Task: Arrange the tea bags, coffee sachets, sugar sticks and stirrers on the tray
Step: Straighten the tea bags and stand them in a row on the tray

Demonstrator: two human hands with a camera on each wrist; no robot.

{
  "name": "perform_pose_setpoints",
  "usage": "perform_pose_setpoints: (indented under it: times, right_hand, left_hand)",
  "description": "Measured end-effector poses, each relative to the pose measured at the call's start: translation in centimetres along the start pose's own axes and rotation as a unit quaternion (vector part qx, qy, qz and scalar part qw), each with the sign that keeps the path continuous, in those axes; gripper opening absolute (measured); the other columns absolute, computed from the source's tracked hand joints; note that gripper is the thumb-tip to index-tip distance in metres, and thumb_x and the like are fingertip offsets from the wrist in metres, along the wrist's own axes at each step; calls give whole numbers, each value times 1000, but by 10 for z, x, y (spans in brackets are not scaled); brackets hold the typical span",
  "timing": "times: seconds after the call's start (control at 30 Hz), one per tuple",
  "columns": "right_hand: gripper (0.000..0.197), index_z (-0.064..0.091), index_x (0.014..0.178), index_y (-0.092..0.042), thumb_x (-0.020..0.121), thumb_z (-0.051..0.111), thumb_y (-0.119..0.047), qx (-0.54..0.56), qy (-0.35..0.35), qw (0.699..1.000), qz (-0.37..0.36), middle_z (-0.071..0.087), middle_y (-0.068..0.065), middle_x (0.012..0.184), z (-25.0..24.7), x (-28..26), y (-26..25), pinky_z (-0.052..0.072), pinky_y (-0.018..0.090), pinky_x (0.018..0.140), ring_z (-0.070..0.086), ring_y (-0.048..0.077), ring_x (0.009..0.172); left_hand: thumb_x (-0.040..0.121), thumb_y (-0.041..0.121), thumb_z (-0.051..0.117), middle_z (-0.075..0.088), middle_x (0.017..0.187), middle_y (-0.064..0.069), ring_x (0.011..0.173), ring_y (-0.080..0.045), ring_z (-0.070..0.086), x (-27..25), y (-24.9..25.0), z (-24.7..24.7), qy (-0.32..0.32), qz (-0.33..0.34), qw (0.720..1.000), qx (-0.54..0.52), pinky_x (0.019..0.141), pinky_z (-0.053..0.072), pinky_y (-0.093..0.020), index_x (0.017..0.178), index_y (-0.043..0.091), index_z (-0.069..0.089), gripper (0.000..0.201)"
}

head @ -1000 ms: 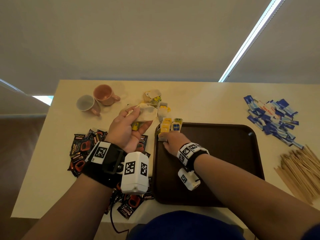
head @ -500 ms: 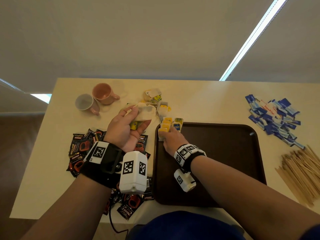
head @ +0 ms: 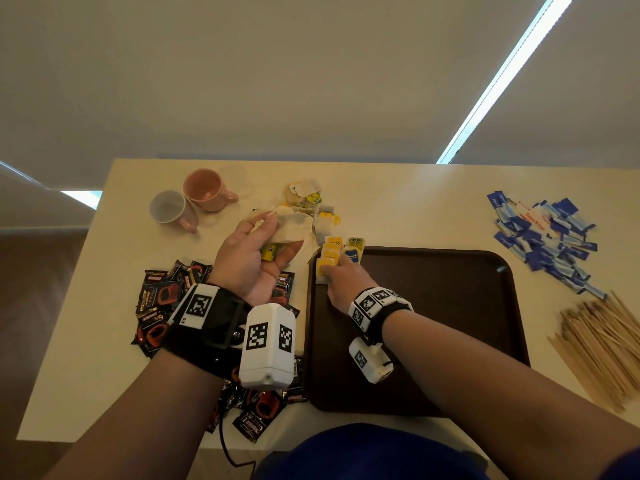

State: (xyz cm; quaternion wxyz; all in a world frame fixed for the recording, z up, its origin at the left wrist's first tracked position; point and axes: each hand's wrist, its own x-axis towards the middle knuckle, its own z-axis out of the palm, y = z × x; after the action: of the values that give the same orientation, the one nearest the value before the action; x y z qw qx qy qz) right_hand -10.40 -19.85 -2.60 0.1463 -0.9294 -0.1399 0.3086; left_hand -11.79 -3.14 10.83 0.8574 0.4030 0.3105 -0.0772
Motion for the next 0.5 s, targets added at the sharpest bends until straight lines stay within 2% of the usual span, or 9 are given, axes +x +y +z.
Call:
perform_pose_setpoints:
  times: [0.2,0.3,0.4,0.43,0.5]
  right_hand:
    - [32,53,130,-22,98,51,-24,15,24,999,-16,43,8,128,-8,-15,-3,49,44,97,49,30,116]
    - [30,61,125,-18,98,52,-28,79,76,994,-12,51,3,121,-23,-26,-3,49,37,96,52,22,112]
    - [20,68,105,-15,98,55,-29,209,200,957,-27,59,-3,100,-53,-40,-5,48,27,81,57,11,90]
    - [18,68,103,-15,98,57,-28,252,240,936,-45,60,-5,96,-66,-46,-9,47,24,76,56,7,84]
    - [15,69,105,-17,95,60,-21,307,293,898,-116,64,-6,97,-88,-57,-15,48,21,71,58,4,83]
  left_hand:
    - [101,10,51,60,134,-24,122,-37,61,-2,0,0,-9,10,1000,-5,64,60,-28,142,-2,44,43]
    - [101,10,52,58,135,-26,123,-39,60,-3,-3,0,-13,14,1000,1,65,60,-29,142,-3,43,44]
    - [100,10,53,59,134,-24,117,-36,63,-6,-5,2,-12,13,1000,11,64,59,-29,140,-2,45,42]
    - [100,10,53,61,132,-23,113,-33,66,-8,-6,3,-11,10,1000,16,64,59,-28,137,-2,48,39]
    - [101,10,52,65,126,-20,100,-27,70,-13,-8,8,-16,2,1000,24,62,59,-27,127,1,55,28]
